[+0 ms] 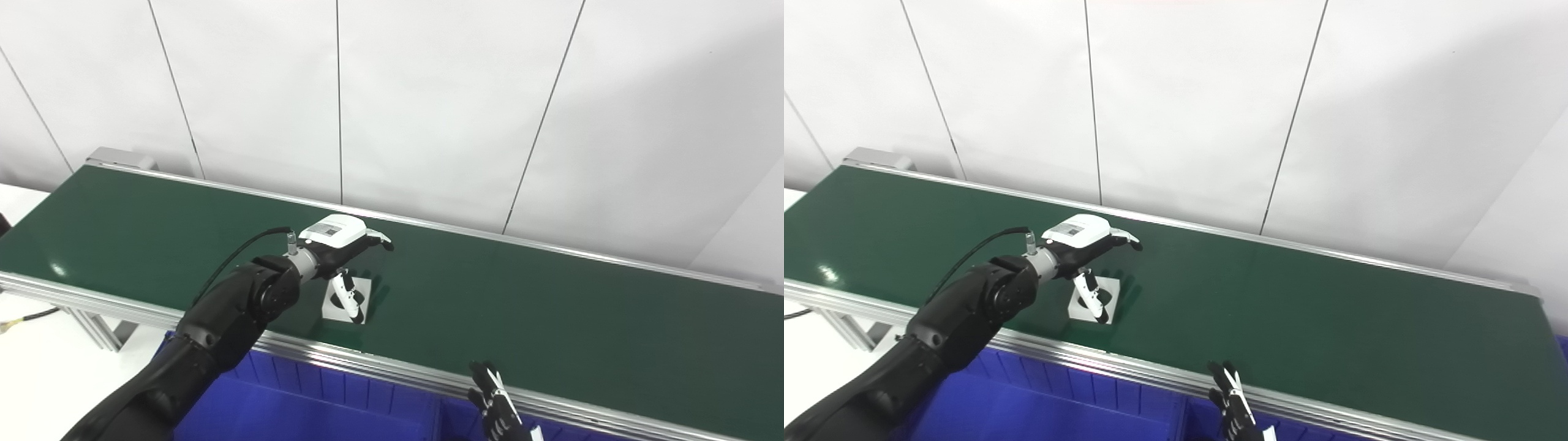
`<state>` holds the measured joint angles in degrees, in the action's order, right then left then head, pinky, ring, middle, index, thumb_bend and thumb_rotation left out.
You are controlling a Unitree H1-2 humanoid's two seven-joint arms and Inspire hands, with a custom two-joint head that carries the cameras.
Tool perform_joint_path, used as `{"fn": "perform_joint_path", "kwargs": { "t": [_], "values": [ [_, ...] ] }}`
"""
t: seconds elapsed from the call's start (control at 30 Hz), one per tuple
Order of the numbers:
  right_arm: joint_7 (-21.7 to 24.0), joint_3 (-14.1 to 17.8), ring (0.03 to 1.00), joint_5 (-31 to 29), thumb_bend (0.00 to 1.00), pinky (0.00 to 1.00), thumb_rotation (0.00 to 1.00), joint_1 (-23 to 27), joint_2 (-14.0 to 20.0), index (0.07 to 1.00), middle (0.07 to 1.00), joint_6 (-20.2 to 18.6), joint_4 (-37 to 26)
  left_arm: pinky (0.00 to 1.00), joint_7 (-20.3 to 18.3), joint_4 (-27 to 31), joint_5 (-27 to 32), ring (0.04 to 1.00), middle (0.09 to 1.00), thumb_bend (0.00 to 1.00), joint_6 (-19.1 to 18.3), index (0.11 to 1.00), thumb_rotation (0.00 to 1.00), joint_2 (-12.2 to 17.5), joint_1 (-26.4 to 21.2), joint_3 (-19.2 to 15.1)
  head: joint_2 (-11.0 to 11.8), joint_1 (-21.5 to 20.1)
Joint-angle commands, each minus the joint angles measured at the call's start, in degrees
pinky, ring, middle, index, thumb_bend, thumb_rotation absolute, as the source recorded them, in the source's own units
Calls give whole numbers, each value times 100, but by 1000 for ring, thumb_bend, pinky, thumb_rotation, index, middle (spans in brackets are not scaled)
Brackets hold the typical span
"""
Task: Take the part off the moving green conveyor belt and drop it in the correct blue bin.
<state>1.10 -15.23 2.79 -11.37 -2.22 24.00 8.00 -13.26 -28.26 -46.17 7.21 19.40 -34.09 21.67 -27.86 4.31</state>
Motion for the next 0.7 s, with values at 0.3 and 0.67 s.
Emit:
{"fn": "perform_joint_path", "kwargs": {
  "t": [0.3, 0.67],
  "values": [
    [-186, -115, 975, 157, 968, 905, 970, 86, -156, 884, 1000, 292, -92, 779, -9, 201, 91, 885, 897, 1000, -240, 856, 219, -276, -233, 228, -15, -74],
    [-264, -190, 962, 176, 937, 895, 957, 43, -193, 882, 997, 289, -230, 793, -235, 178, 1, 898, 911, 993, -602, 874, 259, -262, -228, 525, -95, -178]
  ]
}}
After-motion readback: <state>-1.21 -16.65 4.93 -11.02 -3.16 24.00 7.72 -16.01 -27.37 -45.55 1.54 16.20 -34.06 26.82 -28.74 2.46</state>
